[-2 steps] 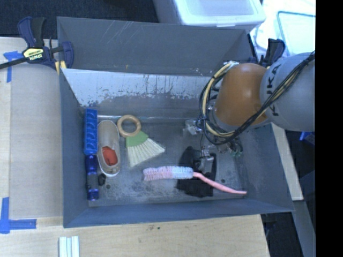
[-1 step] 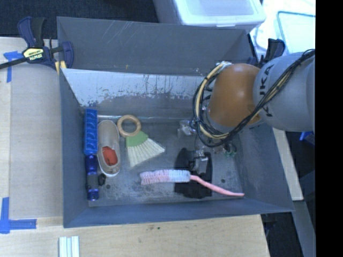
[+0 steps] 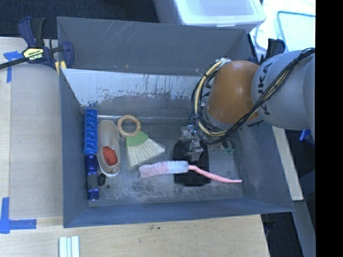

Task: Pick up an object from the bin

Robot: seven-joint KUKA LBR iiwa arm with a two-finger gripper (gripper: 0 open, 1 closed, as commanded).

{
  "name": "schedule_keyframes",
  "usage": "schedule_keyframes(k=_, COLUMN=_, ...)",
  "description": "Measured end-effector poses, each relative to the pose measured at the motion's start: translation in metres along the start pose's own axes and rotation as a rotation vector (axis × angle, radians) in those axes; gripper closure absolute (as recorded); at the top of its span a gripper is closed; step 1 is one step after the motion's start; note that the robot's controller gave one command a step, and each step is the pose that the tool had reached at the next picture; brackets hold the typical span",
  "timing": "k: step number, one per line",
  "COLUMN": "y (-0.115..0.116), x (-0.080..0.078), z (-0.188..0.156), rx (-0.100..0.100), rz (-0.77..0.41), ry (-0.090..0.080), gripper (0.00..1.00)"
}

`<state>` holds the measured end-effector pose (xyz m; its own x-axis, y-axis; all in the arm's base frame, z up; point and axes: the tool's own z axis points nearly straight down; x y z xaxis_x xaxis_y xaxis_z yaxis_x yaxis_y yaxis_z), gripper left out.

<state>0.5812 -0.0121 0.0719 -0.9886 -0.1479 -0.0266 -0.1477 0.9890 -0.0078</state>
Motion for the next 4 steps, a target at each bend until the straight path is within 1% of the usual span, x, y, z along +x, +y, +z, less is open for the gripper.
schedule_keyframes(k=1, y=0.000, x=0.000, z=0.000, rx=0.000, rz=0.000, ry=0.000, gripper=1.00)
schedule_keyframes(k=2, y=-0.002, x=-0.018, z=-0.057, rx=0.001, rz=0.000, ry=-0.004, gripper=1.00)
schedule_keyframes(k=3, y=-0.002, x=-0.018, z=-0.057, rx=0.001, rz=-0.001, ry=-0.004, gripper=1.00)
schedule_keyframes(k=4, y=-0.001, x=-0.020, z=-0.157, rx=0.002, rz=-0.002, ry=-0.007, gripper=1.00)
